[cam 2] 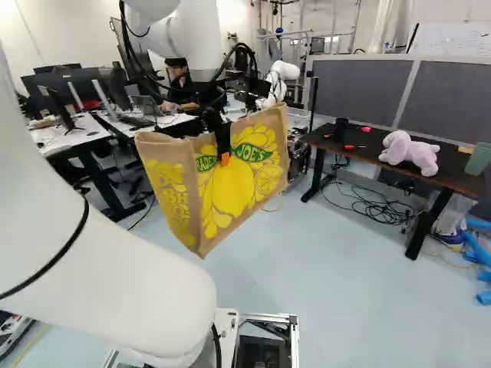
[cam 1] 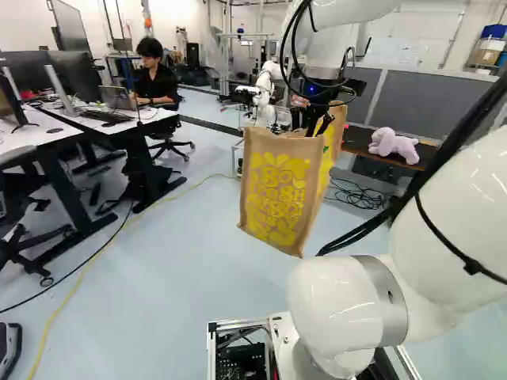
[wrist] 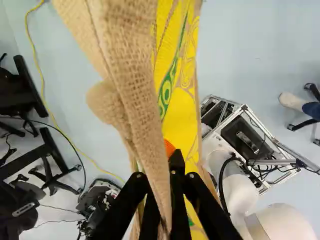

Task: Pick up the bag on the ground and place it on the table

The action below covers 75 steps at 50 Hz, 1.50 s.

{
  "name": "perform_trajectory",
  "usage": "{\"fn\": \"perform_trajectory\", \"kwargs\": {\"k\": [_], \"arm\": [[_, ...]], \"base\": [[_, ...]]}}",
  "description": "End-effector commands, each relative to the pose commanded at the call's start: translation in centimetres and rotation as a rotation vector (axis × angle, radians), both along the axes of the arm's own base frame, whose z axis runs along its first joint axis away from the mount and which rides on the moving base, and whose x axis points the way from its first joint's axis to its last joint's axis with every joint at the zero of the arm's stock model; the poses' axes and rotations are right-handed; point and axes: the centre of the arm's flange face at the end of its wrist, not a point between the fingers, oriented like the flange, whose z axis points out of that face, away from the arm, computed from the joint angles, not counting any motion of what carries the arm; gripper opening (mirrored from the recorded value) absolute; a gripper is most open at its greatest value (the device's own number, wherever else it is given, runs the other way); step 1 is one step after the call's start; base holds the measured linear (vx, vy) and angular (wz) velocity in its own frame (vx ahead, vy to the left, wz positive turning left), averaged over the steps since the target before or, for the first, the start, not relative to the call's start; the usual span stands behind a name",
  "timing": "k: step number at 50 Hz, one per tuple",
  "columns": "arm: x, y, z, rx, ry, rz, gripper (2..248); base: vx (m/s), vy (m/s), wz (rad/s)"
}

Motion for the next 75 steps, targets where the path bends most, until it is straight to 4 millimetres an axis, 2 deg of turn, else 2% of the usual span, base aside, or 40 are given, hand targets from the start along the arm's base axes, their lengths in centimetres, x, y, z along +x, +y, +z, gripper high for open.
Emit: {"fn": "perform_trajectory", "kwargs": {"k": [53,75], "arm": [[0.0,0.0,0.0,0.0,0.0,0.0,21],[0.0,0.0,0.0,0.0,0.0,0.0,21]], "base": [[0.19,-0.166,-0.311],[0.215,-0.021,-0.077]]}}
